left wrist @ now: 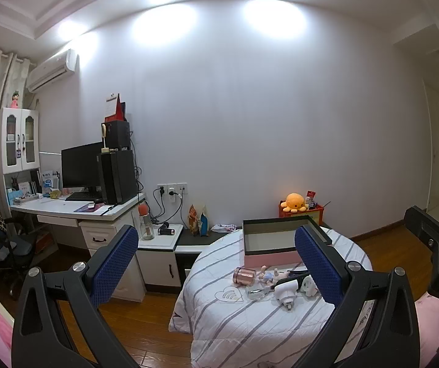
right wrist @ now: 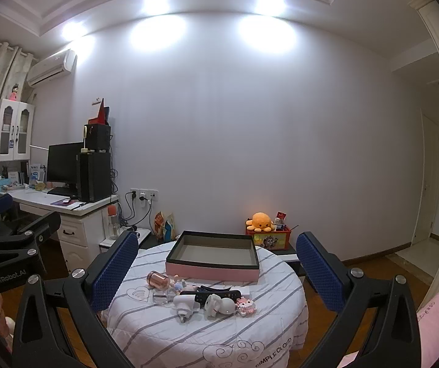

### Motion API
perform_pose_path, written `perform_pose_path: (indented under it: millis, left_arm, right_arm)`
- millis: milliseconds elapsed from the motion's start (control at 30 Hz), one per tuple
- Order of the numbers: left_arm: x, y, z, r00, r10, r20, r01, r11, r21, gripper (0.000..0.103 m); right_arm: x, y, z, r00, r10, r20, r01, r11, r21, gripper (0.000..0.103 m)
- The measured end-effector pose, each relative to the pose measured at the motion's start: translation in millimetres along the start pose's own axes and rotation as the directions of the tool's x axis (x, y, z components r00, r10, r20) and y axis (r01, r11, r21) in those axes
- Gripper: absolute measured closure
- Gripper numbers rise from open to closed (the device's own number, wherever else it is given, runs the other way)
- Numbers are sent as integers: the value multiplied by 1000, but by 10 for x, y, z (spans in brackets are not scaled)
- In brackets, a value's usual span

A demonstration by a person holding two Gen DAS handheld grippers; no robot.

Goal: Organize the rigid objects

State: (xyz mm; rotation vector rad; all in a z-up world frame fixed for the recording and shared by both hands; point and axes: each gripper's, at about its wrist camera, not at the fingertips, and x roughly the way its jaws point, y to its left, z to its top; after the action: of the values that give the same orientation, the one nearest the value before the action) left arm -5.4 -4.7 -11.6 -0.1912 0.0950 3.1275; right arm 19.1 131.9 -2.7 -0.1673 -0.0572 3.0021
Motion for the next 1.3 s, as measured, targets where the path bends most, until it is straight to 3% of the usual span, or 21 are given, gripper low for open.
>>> perform_pose_path:
  millis: [1300]
  left_arm:
    - [-58,-45,85,1000,-2,-6,2,1000,26,0]
  right_arm:
    - [29,4,-5,1000,-3,-16,3,1000,-14,0]
